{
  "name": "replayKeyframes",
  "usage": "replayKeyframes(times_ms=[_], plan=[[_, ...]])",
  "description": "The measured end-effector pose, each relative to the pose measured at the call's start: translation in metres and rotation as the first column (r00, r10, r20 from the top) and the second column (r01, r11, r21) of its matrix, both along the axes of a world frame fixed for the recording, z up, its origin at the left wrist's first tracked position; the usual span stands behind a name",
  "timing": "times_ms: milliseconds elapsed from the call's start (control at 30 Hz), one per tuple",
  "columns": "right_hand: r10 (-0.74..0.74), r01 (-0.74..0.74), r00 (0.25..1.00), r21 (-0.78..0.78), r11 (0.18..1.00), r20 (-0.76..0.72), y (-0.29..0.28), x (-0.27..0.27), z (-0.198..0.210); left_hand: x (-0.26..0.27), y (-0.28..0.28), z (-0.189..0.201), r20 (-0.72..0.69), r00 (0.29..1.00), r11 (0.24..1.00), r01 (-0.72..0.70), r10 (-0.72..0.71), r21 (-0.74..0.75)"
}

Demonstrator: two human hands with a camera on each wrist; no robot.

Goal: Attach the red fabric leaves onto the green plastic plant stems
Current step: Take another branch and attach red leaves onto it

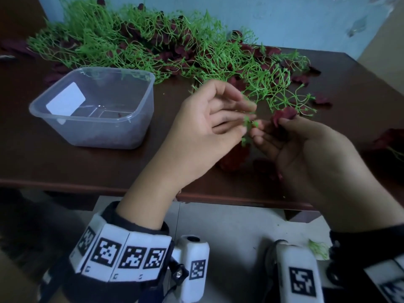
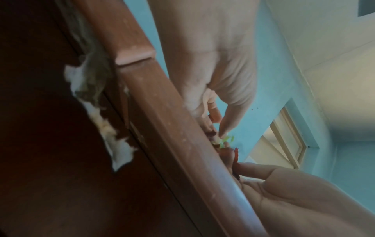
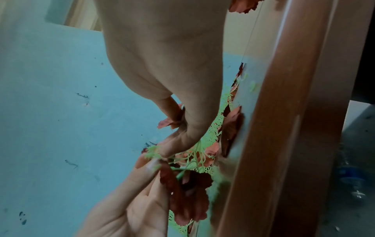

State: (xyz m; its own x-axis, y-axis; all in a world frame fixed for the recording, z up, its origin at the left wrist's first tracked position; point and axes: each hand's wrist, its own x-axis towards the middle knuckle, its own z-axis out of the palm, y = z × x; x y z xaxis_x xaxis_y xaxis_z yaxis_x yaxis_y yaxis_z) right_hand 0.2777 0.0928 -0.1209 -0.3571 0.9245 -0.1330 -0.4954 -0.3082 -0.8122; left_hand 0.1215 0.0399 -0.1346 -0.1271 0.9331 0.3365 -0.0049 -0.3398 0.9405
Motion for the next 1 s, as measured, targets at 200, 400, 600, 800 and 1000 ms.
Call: replayKeyframes(times_ms=[200,400,600,800,1000], plan=[[0.028,-0.029,0.999,-0.041,0.999,-0.026,0.000,0.000,-0.001,0.001,0.002,-0.004,-0.020,0.998,0.997,-0.061,0.062,0.052],[0.038,-0.038,0.999,-0.052,0.998,-0.003,0.001,0.000,-0.004,0.002,0.005,-0.008,-0.076,0.996,0.994,-0.033,0.041,0.100],[0.034,-0.034,0.999,-0.062,0.997,0.004,0.002,0.001,-0.005,0.001,0.006,-0.012,-0.178,0.983,0.989,-0.028,0.053,0.142],[0.024,-0.023,1.000,-0.054,0.998,0.015,0.003,0.002,-0.006,0.002,0.006,-0.015,-0.242,0.966,0.991,-0.061,0.087,0.115],[-0.007,-0.005,0.987,0.070,0.998,0.162,0.005,0.005,-0.005,0.003,0.005,-0.013,-0.256,0.956,0.984,-0.106,0.140,0.144]])
